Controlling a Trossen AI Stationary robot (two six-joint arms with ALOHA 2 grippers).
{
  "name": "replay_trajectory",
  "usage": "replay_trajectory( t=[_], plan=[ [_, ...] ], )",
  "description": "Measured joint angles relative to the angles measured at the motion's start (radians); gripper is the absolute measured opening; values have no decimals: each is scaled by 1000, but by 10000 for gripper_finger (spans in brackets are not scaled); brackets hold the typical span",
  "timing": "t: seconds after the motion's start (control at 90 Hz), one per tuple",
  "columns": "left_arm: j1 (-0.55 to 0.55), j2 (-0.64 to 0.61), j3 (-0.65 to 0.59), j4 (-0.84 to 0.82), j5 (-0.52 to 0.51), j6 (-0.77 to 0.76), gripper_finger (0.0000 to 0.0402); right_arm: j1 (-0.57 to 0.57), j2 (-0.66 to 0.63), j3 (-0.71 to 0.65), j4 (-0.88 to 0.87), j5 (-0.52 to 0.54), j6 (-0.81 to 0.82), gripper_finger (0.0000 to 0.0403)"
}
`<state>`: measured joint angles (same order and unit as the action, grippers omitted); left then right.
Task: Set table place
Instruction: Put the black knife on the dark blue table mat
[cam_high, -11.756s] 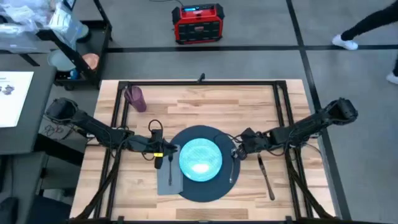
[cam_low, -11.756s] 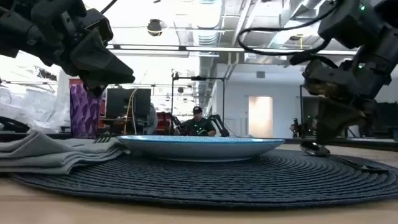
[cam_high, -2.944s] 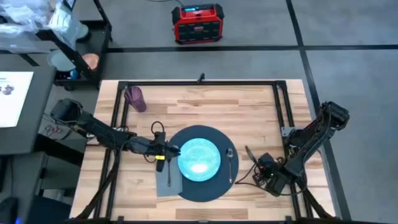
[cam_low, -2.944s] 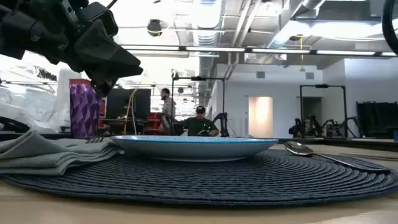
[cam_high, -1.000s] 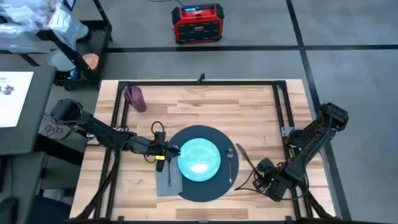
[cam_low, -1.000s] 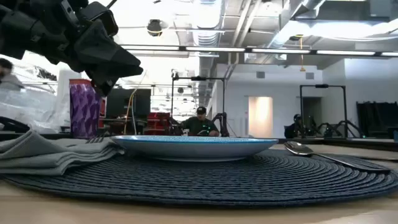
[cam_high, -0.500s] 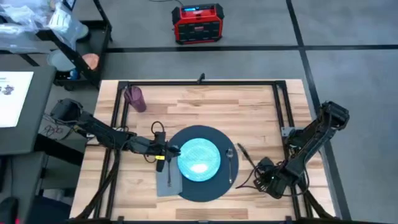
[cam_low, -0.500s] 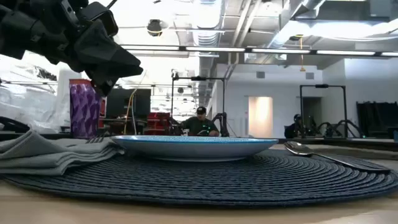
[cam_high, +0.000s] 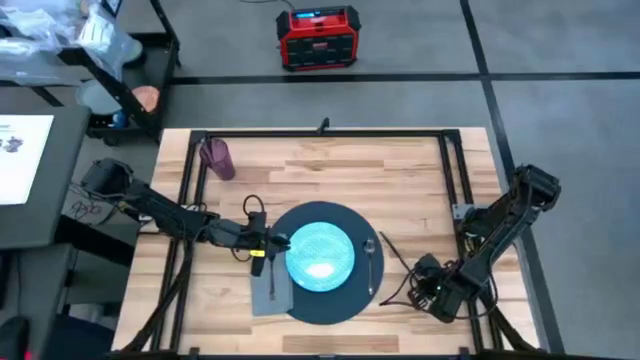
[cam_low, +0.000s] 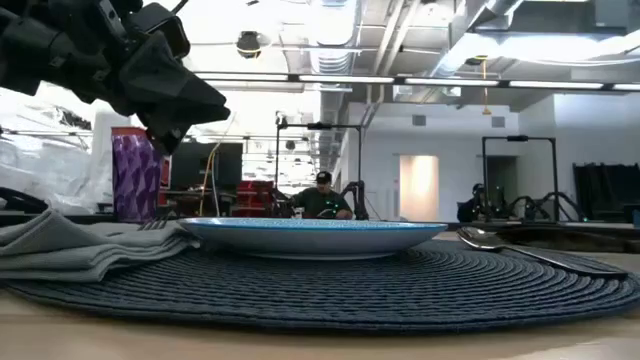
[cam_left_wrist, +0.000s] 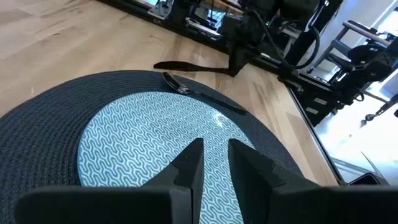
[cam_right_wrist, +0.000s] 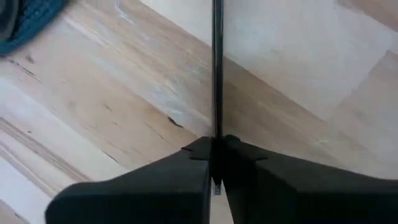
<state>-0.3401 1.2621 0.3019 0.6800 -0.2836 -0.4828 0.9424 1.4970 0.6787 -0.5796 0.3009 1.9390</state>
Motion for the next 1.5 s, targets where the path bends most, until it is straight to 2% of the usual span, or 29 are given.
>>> replay_trajectory(
  t=[0.189,0.344,0.578,0.833,0.989,1.156,1.378,1.5],
  plan=[
    [0,0,0,0,0,2,56,-6,1,30,2,172,22,2],
    [0,0,0,0,0,-14,56,-45,0,38,104,208,-6,1],
    [-1,0,0,0,21,-58,56,-134,-1,39,362,308,-162,0],
    [-30,0,0,0,26,-84,56,-176,0,36,454,337,-187,0],
    [-62,0,0,0,25,-105,56,-133,105,32,538,394,-80,0],
    [-104,0,0,1,18,-113,56,-93,249,63,720,521,-28,0],
    [-134,0,0,1,0,-119,56,-127,355,127,734,542,41,0],
    [-152,0,0,0,-2,-119,56,-128,366,130,743,547,91,0]
  ],
)
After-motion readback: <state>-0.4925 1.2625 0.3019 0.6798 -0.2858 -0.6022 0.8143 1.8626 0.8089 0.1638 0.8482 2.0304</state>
